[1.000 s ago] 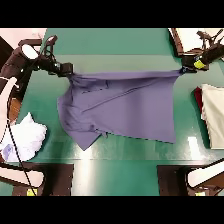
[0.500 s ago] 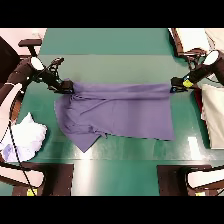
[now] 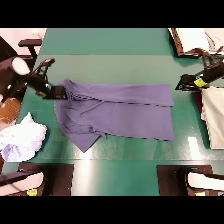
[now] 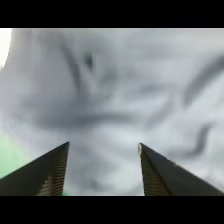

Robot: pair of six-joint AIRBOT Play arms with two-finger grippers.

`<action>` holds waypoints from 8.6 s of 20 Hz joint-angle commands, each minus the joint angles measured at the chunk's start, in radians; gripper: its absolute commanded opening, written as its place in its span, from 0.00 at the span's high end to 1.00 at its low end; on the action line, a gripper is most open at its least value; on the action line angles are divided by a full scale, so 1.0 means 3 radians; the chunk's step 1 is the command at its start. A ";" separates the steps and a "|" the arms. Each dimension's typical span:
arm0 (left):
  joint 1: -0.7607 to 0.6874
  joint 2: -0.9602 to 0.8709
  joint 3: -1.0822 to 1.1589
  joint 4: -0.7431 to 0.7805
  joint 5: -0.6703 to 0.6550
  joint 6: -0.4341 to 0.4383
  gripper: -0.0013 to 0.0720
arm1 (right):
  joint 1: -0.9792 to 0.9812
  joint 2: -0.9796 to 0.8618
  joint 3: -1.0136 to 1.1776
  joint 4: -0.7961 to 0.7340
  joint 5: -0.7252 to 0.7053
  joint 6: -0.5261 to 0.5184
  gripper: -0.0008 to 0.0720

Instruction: Fold the shirts.

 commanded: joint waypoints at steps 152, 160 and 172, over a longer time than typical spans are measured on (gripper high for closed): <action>0.0791 0.0637 0.0974 -0.0206 0.0958 -0.0078 0.95 | 0.1654 -0.0679 0.0084 0.1061 -0.0893 -0.0338 0.16; 0.0791 0.0636 0.0973 -0.0237 0.0881 0.0006 0.95 | 0.1104 -0.1147 -0.0278 0.1593 -0.0750 -0.0331 0.03; 0.0779 0.0610 0.0973 -0.0397 0.0679 0.0010 0.95 | 0.1940 -0.2117 0.0932 0.2068 -0.0787 -0.0355 0.96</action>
